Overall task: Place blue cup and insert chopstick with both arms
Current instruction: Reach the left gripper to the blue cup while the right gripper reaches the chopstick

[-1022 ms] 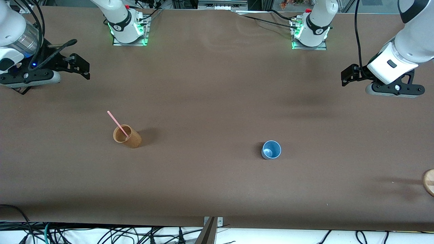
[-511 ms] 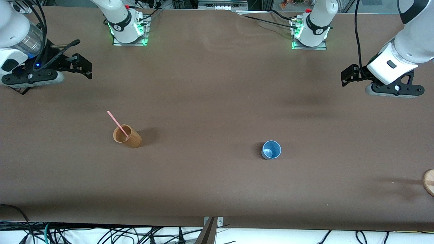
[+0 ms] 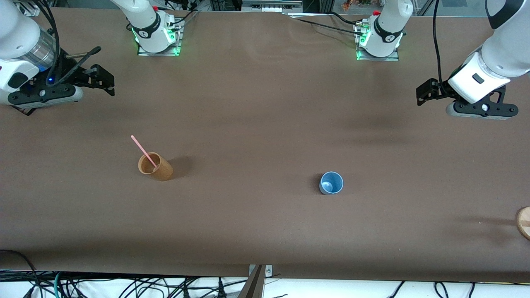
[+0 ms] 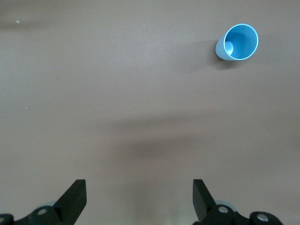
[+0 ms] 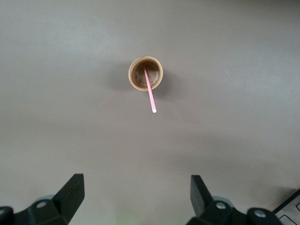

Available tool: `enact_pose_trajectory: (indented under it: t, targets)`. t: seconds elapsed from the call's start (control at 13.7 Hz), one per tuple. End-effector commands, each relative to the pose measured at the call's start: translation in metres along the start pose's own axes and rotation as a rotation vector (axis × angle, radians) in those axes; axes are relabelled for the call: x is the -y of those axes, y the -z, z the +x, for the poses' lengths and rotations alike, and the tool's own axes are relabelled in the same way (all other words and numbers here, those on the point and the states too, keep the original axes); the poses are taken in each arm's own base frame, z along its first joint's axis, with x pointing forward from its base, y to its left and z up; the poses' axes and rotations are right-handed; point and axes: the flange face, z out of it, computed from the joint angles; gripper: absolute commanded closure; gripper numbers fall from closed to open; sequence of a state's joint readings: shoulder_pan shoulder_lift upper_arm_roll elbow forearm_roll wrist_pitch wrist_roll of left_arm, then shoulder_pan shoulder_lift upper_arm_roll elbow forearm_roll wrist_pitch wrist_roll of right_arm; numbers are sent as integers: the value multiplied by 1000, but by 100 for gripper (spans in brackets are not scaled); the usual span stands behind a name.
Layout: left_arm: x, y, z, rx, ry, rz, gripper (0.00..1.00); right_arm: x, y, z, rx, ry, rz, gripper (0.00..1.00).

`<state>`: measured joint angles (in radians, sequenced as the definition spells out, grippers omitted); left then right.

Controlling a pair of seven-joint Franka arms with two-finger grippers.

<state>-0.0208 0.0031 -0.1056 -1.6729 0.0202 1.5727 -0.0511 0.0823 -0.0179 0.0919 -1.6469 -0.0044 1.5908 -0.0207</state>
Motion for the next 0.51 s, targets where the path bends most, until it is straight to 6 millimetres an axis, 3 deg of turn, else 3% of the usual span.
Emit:
enact_pose_trajectory:
  t: [0.0,0.15,0.29,0.44]
  targets:
    - [-1,3,0,3,-21,-22,0,2,1,-8,1,35,10,0]
    - [-6,-8,6,26,-29,-24,0,2,0,-8,0,55,10,0]
    - [-28,-24,15,51,-63,-57,0,0,-6,-6,9,52,11,0]
    - [-53,-45,59,35,-109,-78,0,-2,-24,4,25,73,13,0]
